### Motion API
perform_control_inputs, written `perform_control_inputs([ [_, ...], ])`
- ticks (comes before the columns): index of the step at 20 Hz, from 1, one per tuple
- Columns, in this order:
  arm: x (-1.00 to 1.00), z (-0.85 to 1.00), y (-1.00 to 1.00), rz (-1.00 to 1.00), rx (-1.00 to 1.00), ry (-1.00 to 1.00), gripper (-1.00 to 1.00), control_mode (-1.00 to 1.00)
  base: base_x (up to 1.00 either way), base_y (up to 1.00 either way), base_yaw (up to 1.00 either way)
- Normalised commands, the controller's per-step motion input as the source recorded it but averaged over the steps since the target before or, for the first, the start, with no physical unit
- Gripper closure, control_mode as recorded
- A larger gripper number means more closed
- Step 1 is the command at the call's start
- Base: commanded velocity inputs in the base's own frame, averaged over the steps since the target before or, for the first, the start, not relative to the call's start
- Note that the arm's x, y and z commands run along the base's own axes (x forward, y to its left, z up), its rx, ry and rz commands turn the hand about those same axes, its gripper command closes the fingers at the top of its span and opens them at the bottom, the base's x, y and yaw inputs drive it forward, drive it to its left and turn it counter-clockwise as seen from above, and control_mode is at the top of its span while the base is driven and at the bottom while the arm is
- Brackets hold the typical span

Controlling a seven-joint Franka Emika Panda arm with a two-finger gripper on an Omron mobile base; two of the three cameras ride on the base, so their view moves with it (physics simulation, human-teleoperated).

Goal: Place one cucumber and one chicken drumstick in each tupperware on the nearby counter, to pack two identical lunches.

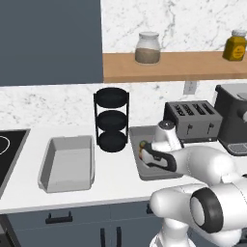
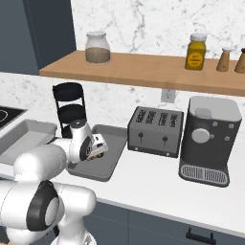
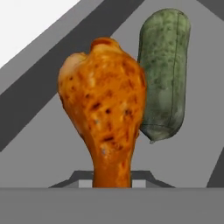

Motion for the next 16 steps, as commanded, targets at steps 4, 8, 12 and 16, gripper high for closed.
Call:
perform_control_inputs([
  [4, 0.0, -0.55, 0.0, 0.03, -0.05, 0.0, 1.0, -1.0, 0.0, 0.0, 0.0],
  [8, 0.0, -0.38, -0.06, 0.03, -0.02, -0.03, -1.0, -1.0, 0.0, 0.0, 0.0],
  [12, 0.0, 0.0, -0.22, 0.02, 0.0, -0.07, -1.0, -1.0, 0.0, 0.0, 0.0],
  [16, 0.0, 0.19, -0.02, 0.03, 0.0, -0.06, -1.0, -1.0, 0.0, 0.0, 0.0],
])
